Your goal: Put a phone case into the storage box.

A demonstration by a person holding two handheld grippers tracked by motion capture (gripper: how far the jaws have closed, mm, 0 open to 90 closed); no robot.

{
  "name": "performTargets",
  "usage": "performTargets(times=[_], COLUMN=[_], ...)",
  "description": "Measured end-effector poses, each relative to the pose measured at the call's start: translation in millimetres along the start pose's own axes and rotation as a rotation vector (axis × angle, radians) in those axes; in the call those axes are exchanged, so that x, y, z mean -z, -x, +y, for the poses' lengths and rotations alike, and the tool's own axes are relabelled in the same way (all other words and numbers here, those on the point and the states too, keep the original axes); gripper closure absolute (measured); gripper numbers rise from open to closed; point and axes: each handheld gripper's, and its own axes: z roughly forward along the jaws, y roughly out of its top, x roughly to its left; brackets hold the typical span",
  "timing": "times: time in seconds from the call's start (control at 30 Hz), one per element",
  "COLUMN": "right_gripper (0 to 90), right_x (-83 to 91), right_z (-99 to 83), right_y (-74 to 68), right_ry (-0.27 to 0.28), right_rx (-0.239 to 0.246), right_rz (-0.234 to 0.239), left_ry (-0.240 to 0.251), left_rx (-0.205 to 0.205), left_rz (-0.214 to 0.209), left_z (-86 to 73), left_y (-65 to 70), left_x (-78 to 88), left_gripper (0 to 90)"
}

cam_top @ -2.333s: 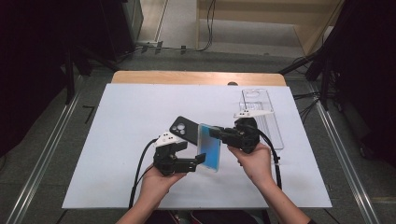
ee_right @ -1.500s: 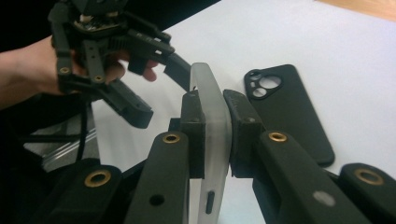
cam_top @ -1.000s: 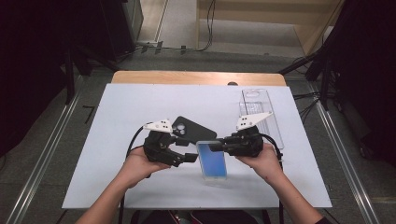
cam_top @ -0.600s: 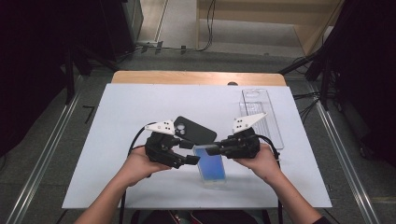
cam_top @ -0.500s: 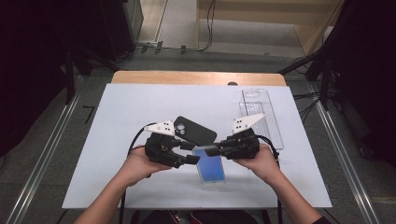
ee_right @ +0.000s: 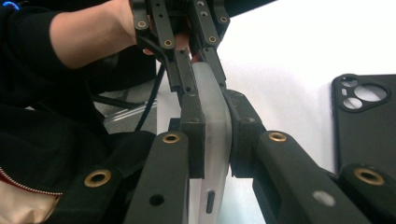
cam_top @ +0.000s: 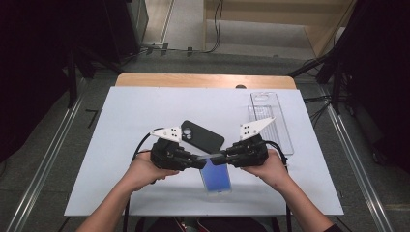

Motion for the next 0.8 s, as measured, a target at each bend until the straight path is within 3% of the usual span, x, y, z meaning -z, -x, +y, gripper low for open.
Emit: performTargets(times=[0.23, 0.4, 0.43, 0.5, 0.67, 0.8], right_gripper=[75.2, 53.7, 46.9, 44.4, 25.2, 18.1], right_x=[-0.2, 0.6, 0.8, 0.9, 0.6, -0.3], right_z=[-0.2, 0.0, 0.5, 0.5, -1.3, -2.3], right_y=[0.6, 1.1, -0.1, -0.9, -4.6, -6.2], right_ry=[0.0, 0.02, 0.034, 0.037, 0.064, 0.056], right_rx=[-0.009, -0.014, -0.012, -0.011, 0.002, -0.012], right_rz=[0.001, 0.02, 0.007, 0.001, -0.057, -0.102], left_ry=[-0.004, -0.002, -0.001, -0.002, 0.005, 0.01], left_rx=[0.041, 0.062, 0.067, 0.074, 0.093, 0.116], left_rz=[-0.008, 0.007, 0.01, 0.022, 0.039, 0.071], left_z=[2.3, 3.2, 3.6, 4.6, 6.3, 7.2], left_y=[-0.9, -1.5, -1.6, -1.1, 0.1, -0.3], left_x=[2.4, 6.2, 7.2, 9.5, 14.9, 18.1], left_gripper=[81.4, 81.4, 81.4, 81.4, 81.3, 81.2])
